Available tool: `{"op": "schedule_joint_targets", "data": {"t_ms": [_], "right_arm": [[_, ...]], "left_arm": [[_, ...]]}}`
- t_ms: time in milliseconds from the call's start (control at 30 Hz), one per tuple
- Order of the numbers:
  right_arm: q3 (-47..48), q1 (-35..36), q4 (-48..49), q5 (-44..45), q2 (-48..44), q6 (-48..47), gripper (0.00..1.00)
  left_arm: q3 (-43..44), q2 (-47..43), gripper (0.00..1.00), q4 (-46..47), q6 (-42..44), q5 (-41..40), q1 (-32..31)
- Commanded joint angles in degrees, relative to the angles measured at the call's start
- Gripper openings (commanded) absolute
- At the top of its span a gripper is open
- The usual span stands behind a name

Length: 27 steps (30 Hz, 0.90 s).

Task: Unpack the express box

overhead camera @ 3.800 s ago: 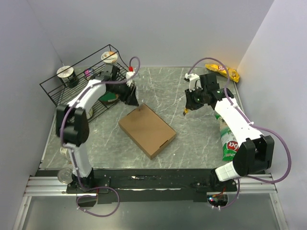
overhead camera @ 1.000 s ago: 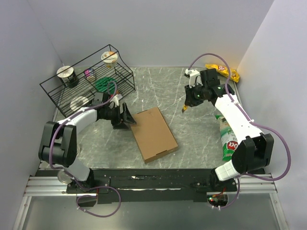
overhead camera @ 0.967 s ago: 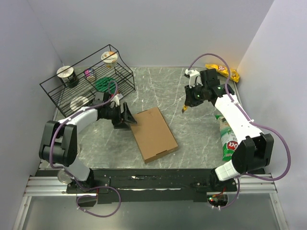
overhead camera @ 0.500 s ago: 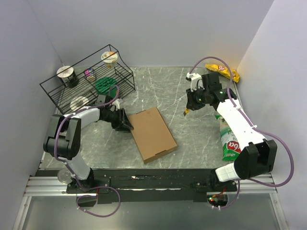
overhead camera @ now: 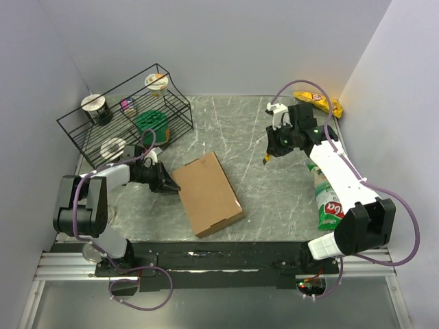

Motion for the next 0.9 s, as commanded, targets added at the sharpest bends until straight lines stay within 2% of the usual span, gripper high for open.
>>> {"op": "schedule_joint_targets", "data": {"t_ms": [0,233,433,500,600,767,867], "right_arm": [[3.0,-0.4,1.3,0.6,0.1,-0.5,0.00],[2.3,-0.4,0.9,1.3,-0.9,-1.0,0.00],[1.9,-0.3,0.3,1.3,-1.7,-1.5,0.00],[1.8,-0.4,0.4,1.0,-1.5,-1.3,0.00],[2.1,-0.5,0.5,-0.8,-0.1,-1.3,0.00],[4.2,0.8,-0.3,-11.4,4.8,-0.5,0.00],[5.3,5.3,-0.1,-11.6,7.2,-0.9,0.00]], "left_arm": [[-3.0,-0.6,0.07,0.7,3.0,-3.1,2.2],[-4.1,3.4,0.14,4.8,4.9,-1.7,3.6],[-3.4,5.8,0.15,5.3,7.2,-2.7,4.0],[-3.9,5.6,0.14,5.0,7.4,-2.7,6.1],[-5.1,3.1,0.14,3.9,8.1,-2.7,8.8],[-6.2,3.3,0.15,5.9,8.0,-3.2,10.5],[-5.5,4.1,0.15,5.1,10.0,-3.7,11.0]]}}
